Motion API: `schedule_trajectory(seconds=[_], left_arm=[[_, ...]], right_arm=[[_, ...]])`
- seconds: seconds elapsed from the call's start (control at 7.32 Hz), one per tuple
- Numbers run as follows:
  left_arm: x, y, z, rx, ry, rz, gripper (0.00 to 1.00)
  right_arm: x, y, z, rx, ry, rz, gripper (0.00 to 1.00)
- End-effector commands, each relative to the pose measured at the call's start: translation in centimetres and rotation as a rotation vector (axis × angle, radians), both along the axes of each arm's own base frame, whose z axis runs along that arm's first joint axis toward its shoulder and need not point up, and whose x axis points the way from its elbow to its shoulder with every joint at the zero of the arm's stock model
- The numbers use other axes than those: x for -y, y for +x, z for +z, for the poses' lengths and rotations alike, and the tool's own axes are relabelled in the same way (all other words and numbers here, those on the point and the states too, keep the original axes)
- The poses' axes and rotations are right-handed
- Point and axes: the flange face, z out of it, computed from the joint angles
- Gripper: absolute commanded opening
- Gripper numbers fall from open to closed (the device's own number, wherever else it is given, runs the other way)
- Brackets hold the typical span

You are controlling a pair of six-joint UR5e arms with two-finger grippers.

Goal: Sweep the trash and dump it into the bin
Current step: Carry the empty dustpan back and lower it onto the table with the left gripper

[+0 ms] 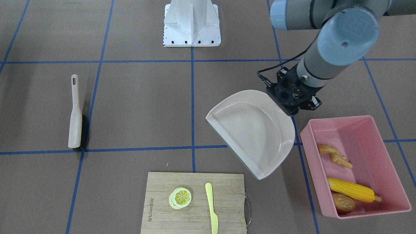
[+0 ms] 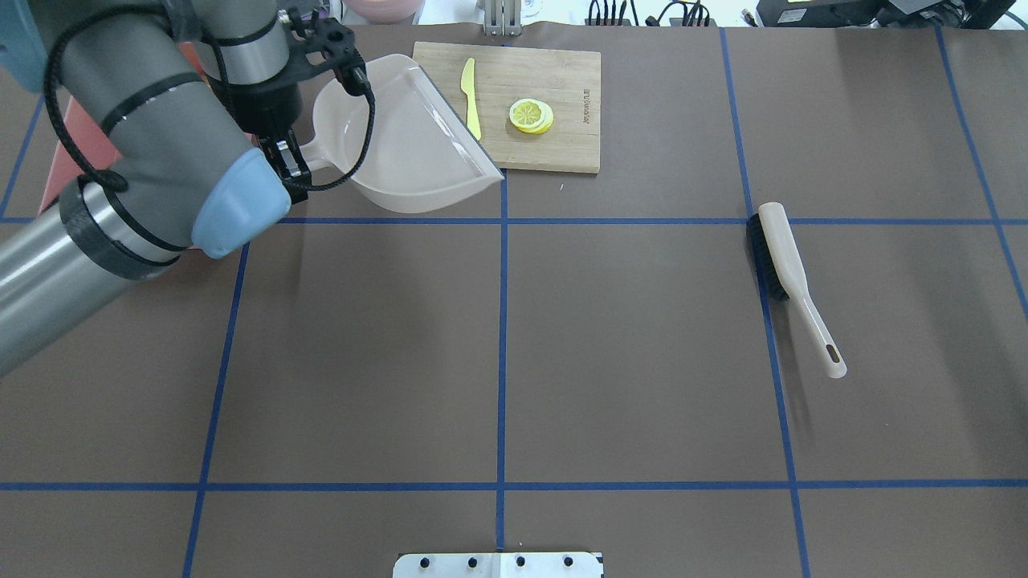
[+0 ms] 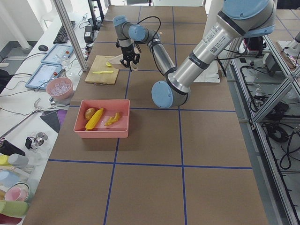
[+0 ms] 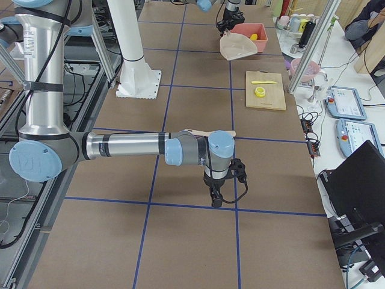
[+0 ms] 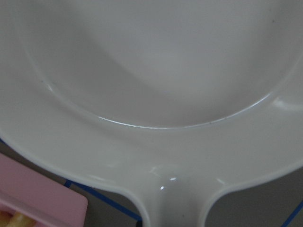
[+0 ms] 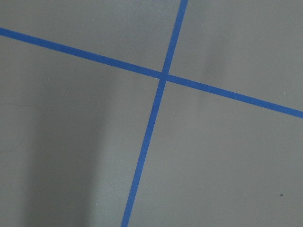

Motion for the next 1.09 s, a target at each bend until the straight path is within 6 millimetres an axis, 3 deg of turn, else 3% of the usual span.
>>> schedule_trajectory(seconds=[0.0, 0.27, 0.68, 0.82, 0.96], left_arm=[[-4.1, 5.0, -0.7, -0.004, 0.143, 0.070, 0.00], [-7.3, 7.9, 0.8, 0.026, 0.268, 0.090, 0.00], [-10.8, 11.9, 6.2, 0.131, 0.346, 0.124, 0.00], [-13.4, 15.4, 7.4, 0.127, 0.343, 0.183, 0.00], [-13.4, 16.3, 8.0, 0.118, 0.349, 0.188, 0.00]], right_arm=[[-0.1, 0.0, 0.2, -0.001, -0.005, 0.000, 1.00], [-0.2, 0.0, 0.4, 0.000, -0.009, -0.001, 1.00], [-0.4, 0.0, 0.8, 0.000, -0.018, 0.001, 1.00], [-0.3, 0.0, 0.6, 0.000, -0.015, 0.001, 1.00], [-0.3, 0.0, 0.6, 0.000, -0.012, -0.001, 1.00]])
